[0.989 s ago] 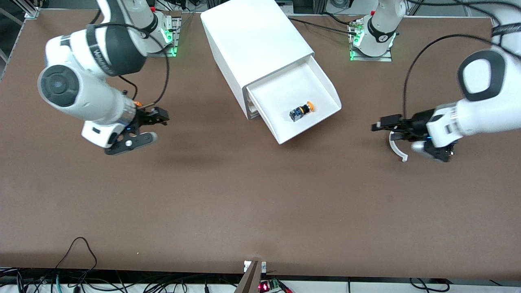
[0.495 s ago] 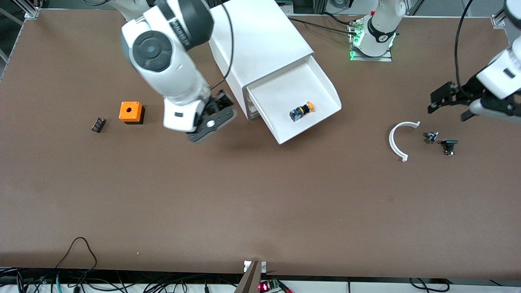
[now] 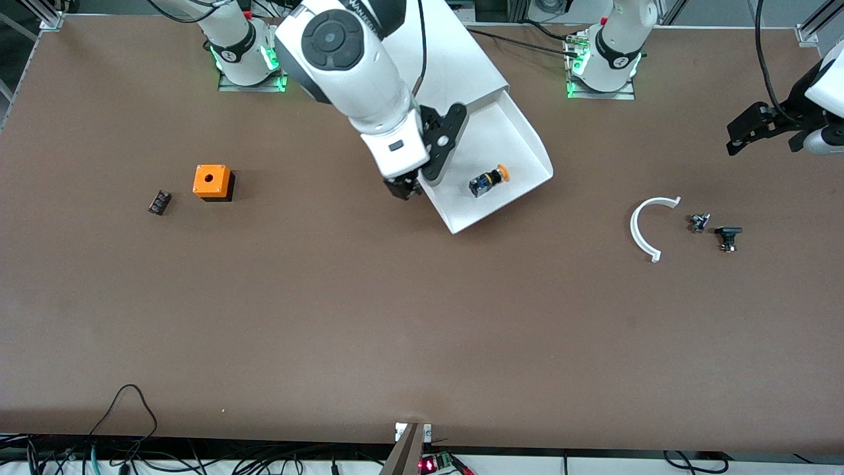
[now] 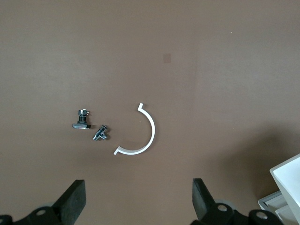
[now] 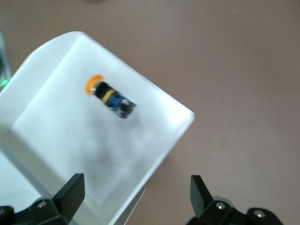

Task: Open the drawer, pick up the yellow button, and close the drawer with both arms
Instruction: 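Lower the right gripper into the drawer and grasp the yellow push button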

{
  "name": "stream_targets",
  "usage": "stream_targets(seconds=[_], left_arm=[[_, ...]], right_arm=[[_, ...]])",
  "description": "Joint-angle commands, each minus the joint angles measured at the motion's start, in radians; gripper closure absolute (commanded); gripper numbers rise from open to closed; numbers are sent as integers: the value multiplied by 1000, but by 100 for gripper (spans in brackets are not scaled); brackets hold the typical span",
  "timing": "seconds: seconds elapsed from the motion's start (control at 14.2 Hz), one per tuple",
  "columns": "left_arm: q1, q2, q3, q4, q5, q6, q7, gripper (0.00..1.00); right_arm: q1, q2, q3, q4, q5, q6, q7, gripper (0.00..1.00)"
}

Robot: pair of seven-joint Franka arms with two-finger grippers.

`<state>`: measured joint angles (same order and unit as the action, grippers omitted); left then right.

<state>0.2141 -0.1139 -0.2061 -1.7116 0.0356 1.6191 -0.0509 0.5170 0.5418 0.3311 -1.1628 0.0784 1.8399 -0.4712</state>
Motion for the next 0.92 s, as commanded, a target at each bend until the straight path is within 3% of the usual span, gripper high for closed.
stream_targets(seconds=[0.0,0.57,0.85], left_arm=[[-19,14,13,18,20,-12,-15,0],[-19,14,17,18,6,19,-14,0],[-21,14,24,15,3,22,-6,0]], right_arm=[[-2,52,43,37,12,15,-275,0],[50,131,37,38,0,177,-428,0],[126,191,-35,38,-8,277,-445,0]])
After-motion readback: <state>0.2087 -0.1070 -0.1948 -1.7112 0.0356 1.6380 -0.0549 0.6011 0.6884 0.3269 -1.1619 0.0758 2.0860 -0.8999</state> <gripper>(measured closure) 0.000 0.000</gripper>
